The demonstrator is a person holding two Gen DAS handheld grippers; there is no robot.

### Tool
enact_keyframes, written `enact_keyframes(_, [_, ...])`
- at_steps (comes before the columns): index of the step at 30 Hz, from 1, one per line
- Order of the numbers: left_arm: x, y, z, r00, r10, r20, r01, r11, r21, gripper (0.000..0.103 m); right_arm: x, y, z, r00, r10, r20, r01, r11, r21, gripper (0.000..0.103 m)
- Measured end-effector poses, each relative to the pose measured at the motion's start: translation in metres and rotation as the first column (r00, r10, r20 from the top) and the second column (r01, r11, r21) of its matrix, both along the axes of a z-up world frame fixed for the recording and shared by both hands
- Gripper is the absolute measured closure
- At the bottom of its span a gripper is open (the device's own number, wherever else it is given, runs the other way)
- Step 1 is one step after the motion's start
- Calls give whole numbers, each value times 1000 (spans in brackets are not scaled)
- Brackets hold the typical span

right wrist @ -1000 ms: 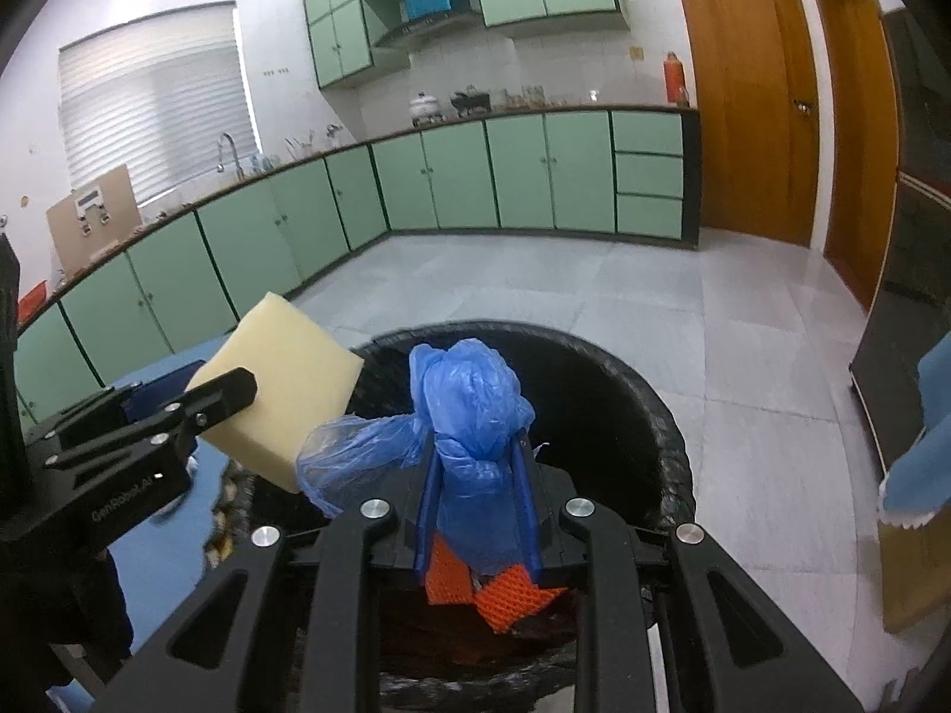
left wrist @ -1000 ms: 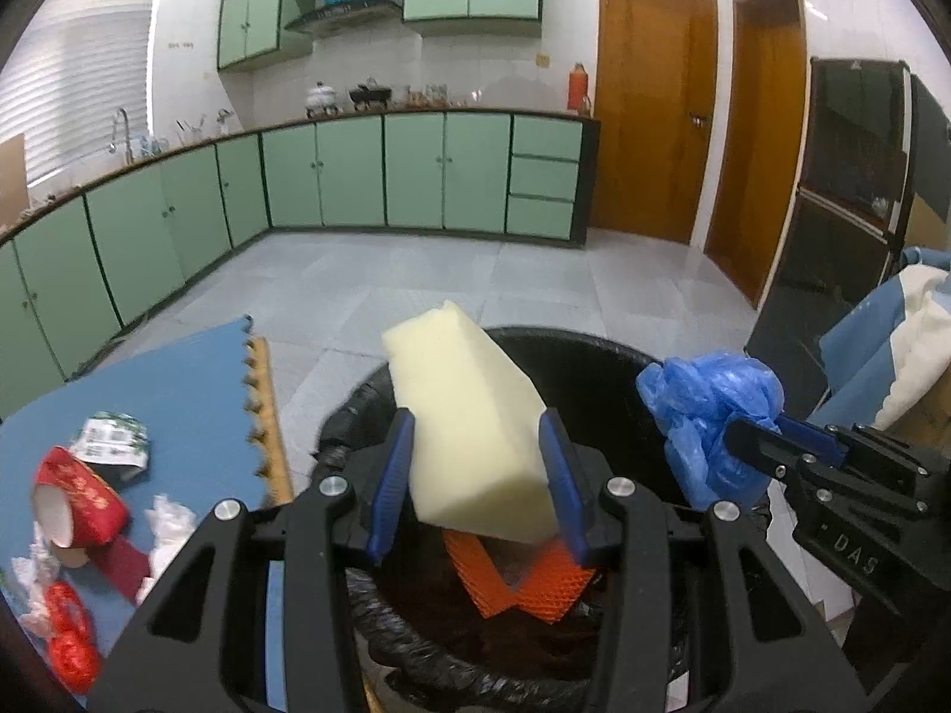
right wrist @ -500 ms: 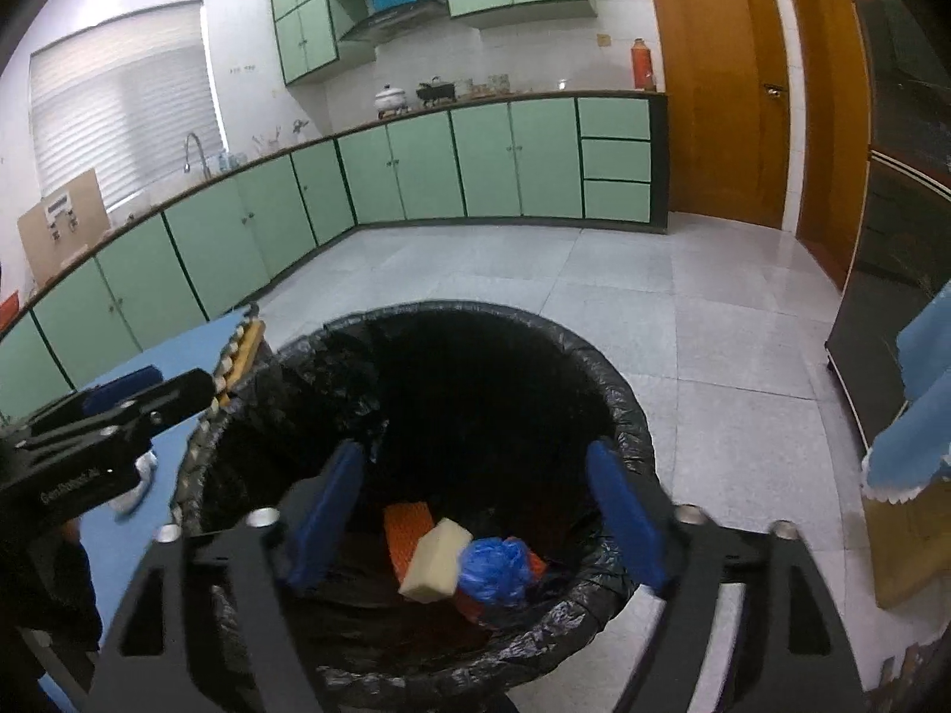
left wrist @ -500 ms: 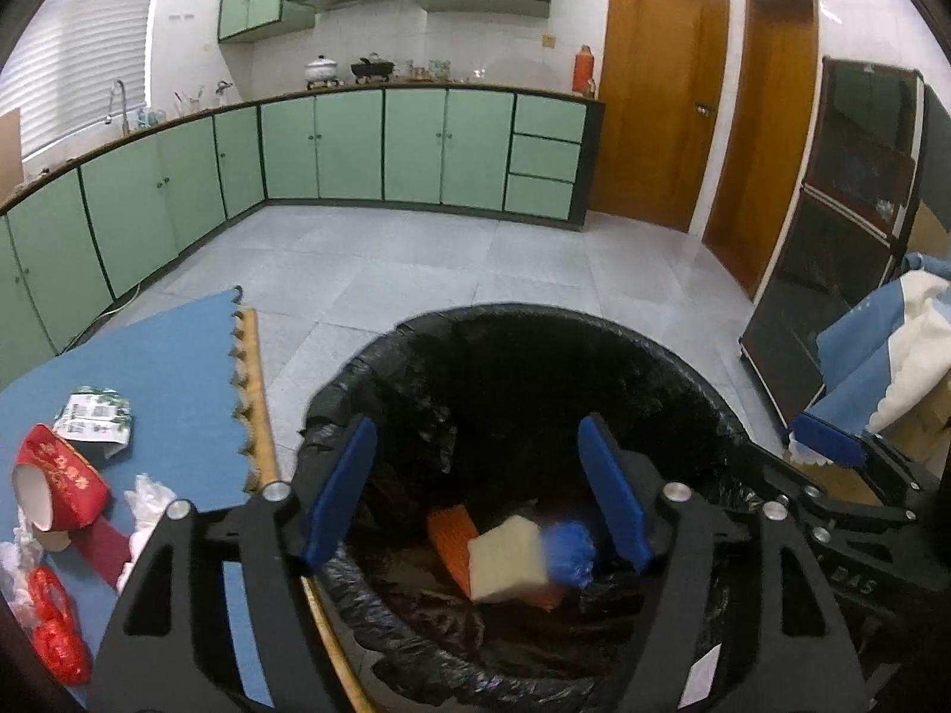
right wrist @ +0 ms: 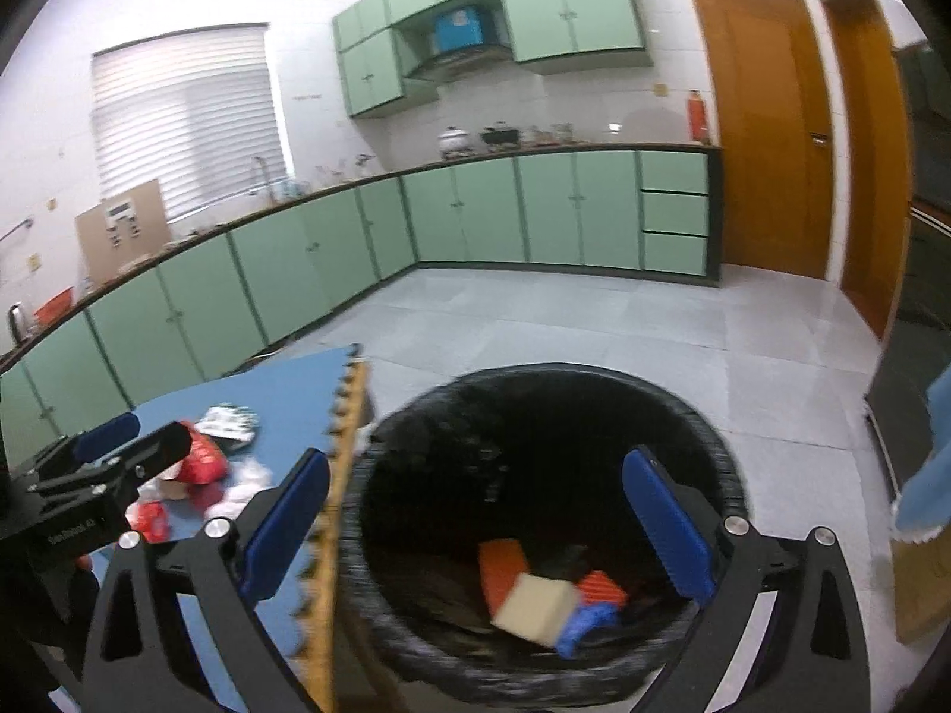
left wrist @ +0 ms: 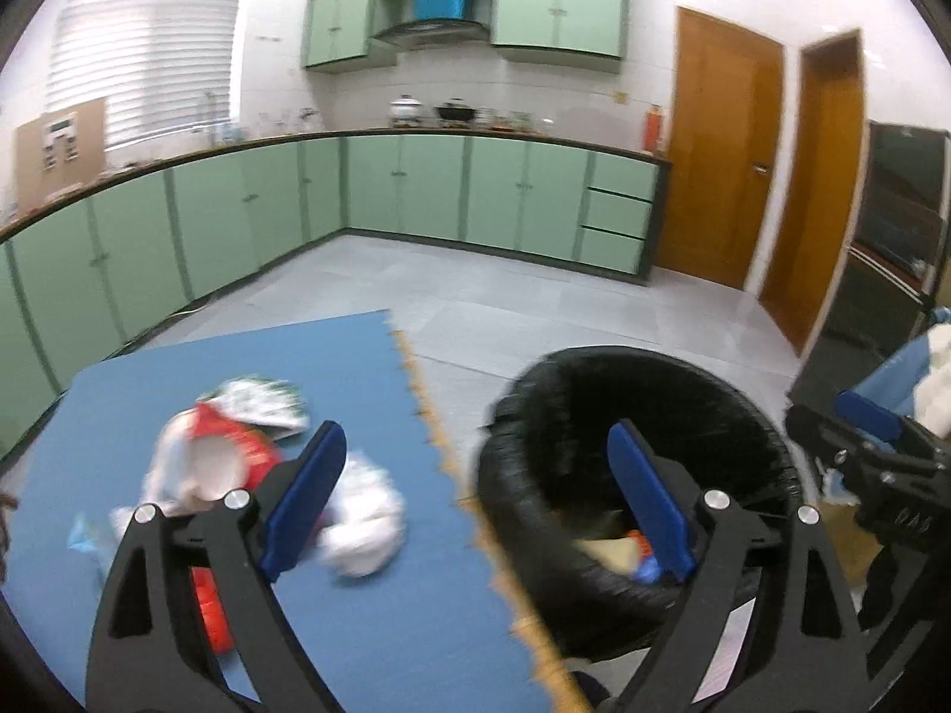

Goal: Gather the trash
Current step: 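Move both grippers back over the remaining trash on the mat, then grasp the white plastic bag with the right gripper while the left grasps the blue carton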

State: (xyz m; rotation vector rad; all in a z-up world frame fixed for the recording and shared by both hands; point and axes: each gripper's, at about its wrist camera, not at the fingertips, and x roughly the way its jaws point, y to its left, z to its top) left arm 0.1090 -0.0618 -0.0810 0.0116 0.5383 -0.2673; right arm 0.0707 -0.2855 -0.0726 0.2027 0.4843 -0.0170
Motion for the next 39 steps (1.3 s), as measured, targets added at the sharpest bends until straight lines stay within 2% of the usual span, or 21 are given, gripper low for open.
enact_keyframes(5, [-14, 54, -2, 993, 113, 23, -114, 993, 42, 16, 9, 45, 2, 997, 72, 8, -72, 997, 3, 6])
enact_keyframes(12, [-26, 120, -12, 965, 261, 25, -262, 962, 77, 16, 23, 111, -10, 984, 178, 18, -177, 984, -30, 6])
enact_keyframes(21, [-28, 162, -27, 936, 351, 15, -350, 931, 102, 16, 48, 169, -34, 965, 264, -14, -264, 964, -44, 7])
enact_keyframes(26, [-22, 178, -43, 921, 390, -5, -387, 915, 115, 16, 68, 192, -53, 954, 294, -58, -296, 954, -49, 13])
enact_keyframes(32, [-10, 194, -61, 902, 429, -51, -421, 898, 127, 16, 95, 203, -78, 950, 284, -126, -291, 956, -38, 20])
enact_keyframes(36, [-2, 201, -70, 893, 443, -81, -431, 893, 127, 16, 106, 208, -92, 944, 279, -174, -295, 953, -71, 22])
enact_keyframes(39, [4, 205, -76, 889, 447, -99, -434, 892, 127, 16, 113, 209, -97, 941, 274, -198, -291, 955, -59, 22])
